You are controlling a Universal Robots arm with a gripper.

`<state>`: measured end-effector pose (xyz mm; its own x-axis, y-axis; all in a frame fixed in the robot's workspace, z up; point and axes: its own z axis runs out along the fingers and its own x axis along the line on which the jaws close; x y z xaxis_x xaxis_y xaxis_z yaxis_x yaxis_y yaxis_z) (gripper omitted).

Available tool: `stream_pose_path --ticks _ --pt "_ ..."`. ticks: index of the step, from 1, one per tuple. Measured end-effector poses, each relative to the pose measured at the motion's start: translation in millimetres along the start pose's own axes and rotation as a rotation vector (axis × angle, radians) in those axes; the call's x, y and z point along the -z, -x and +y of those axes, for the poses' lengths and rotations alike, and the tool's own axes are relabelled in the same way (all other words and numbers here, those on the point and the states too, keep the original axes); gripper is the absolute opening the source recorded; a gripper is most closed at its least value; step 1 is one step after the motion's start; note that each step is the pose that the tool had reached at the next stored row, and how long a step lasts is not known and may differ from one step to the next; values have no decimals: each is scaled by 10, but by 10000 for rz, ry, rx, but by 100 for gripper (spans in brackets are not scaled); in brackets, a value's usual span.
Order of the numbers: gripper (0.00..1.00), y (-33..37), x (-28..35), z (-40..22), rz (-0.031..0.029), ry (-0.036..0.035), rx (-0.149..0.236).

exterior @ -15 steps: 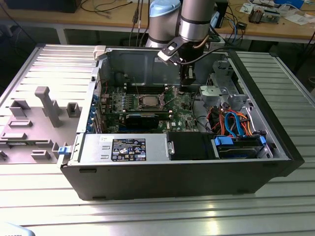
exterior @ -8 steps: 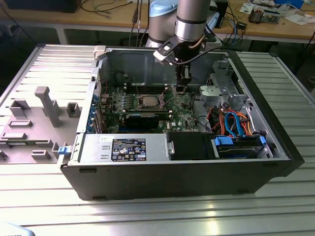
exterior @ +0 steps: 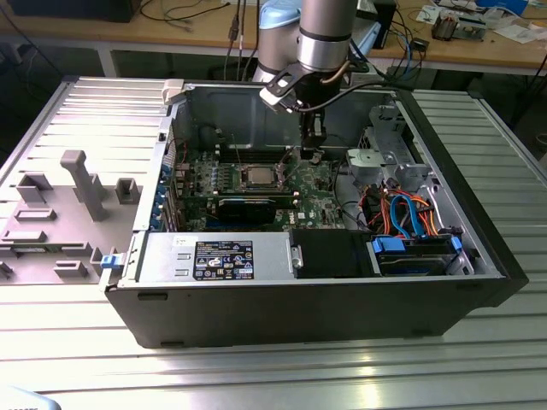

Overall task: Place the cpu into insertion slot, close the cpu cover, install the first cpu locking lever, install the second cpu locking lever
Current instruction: 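Close the cpu cover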

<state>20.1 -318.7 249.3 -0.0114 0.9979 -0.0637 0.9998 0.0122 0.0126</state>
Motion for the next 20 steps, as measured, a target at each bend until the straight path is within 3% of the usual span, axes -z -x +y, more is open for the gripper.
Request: stream_pose_path --ticks 20 --pt "11 -4 -13 -221 0 0 -1"
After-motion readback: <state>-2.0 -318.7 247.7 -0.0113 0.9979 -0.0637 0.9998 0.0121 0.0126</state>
